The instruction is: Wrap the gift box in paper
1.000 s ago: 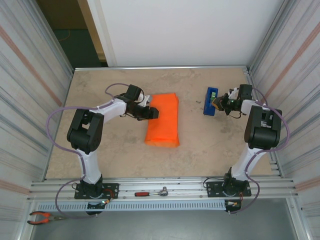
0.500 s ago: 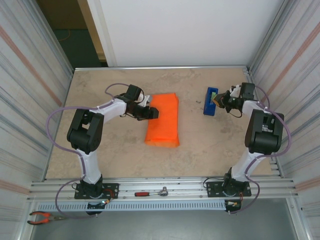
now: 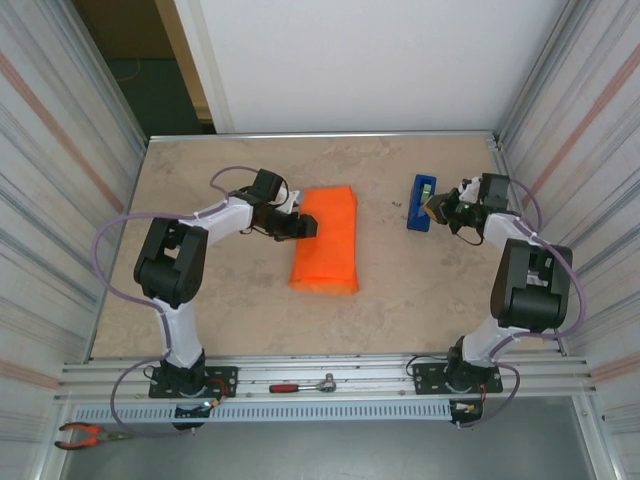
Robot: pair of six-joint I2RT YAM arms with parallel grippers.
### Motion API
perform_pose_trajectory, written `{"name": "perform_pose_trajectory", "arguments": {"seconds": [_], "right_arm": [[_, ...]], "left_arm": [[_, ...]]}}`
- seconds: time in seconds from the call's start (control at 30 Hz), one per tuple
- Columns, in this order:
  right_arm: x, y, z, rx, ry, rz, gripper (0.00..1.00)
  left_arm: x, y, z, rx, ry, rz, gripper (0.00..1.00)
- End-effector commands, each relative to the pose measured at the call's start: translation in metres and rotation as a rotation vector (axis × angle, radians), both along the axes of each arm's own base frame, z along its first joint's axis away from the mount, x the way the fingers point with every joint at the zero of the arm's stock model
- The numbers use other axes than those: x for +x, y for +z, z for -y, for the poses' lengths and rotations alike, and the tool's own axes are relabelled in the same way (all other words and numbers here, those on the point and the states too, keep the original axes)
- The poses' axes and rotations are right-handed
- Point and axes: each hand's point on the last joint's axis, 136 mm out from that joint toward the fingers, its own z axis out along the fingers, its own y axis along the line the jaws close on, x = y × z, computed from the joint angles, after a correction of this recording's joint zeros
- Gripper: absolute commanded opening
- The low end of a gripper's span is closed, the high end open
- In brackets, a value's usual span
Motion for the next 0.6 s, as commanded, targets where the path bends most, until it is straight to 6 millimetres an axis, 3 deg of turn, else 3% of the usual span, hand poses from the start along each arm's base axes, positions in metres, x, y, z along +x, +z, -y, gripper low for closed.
{"name": "perform_pose_trajectory", "arguments": {"seconds": [0.0, 0.23, 0.57], "right_arm": [[-0.015, 0.006, -0.012, 0.005, 0.015, -0.020, 0.00], [-0.032, -0.017, -0.013, -0.013, 0.004, -0.063, 0.00], [-0.044, -0.055, 0.006, -0.010, -0.056, -0.129, 0.00]], "left_arm": [[-0.028, -0.065, -0.019, 0.209, -0.020, -0.106, 0.64], [-0.030, -0.065, -0.019, 0.213, -0.025, -0.103, 0.64], [-0.030, -0.066, -0.017, 0.214, -0.030, -0.104, 0.64]]}}
